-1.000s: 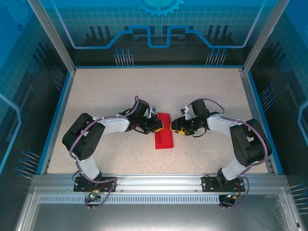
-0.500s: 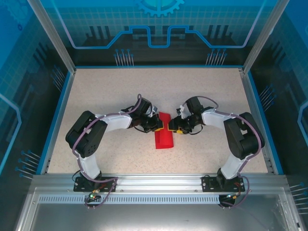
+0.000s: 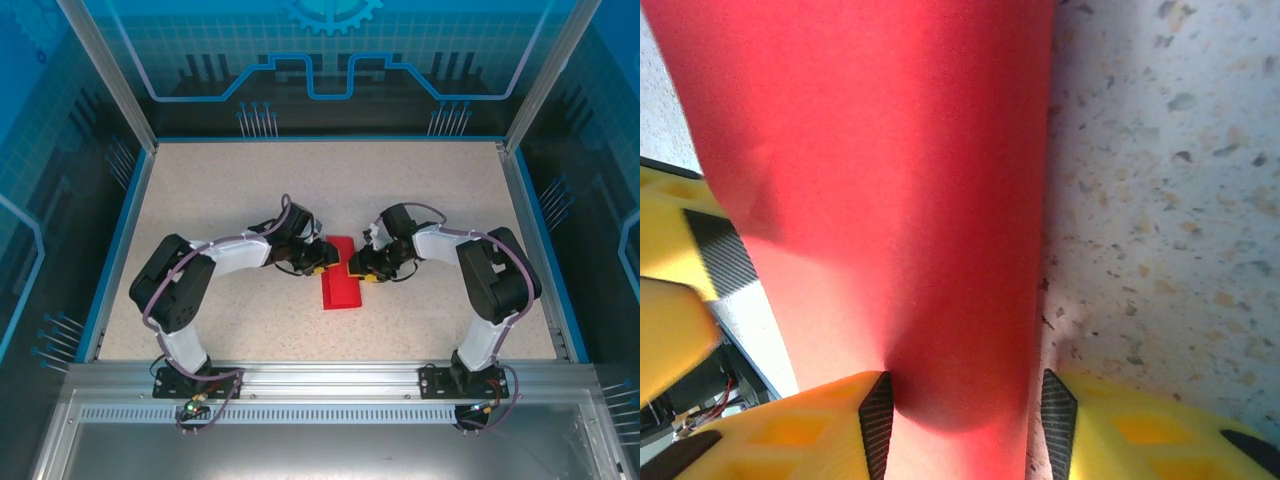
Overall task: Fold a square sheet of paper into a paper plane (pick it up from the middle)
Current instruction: Fold the square sheet of paper in half at the center of the table.
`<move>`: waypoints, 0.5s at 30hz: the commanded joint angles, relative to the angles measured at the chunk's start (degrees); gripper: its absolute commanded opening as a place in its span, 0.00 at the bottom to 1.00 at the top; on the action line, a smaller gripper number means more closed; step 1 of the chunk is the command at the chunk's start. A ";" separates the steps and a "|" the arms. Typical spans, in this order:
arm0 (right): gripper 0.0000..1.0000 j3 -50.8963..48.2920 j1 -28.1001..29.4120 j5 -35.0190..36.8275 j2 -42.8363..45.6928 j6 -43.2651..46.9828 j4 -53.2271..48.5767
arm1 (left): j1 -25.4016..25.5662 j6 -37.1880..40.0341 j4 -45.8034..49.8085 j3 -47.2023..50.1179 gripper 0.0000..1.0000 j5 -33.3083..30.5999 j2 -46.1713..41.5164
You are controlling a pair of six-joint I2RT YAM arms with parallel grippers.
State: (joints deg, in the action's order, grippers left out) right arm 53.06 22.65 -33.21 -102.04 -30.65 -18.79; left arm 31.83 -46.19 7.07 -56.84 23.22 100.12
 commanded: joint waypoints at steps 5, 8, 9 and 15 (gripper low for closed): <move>0.47 2.43 2.90 5.73 -0.83 -0.95 -4.51 | 0.09 -0.79 7.30 2.80 0.46 -11.27 -9.01; 0.47 2.36 3.35 8.24 -0.54 -2.63 -5.08 | 0.07 -1.59 7.52 4.15 0.46 -13.21 -10.91; 0.47 2.13 3.66 8.14 -0.43 -3.44 -4.48 | 0.03 -1.86 7.37 4.63 0.46 -13.55 -11.41; 0.48 1.63 4.59 4.08 -0.23 -6.54 0.49 | 0.06 -1.63 7.33 4.39 0.46 -12.76 -11.36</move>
State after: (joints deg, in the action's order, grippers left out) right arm 54.43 25.82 -27.35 -102.02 -34.83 -20.32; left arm 31.83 -47.29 13.06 -52.77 11.38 89.49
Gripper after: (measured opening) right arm 0.475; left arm 0.456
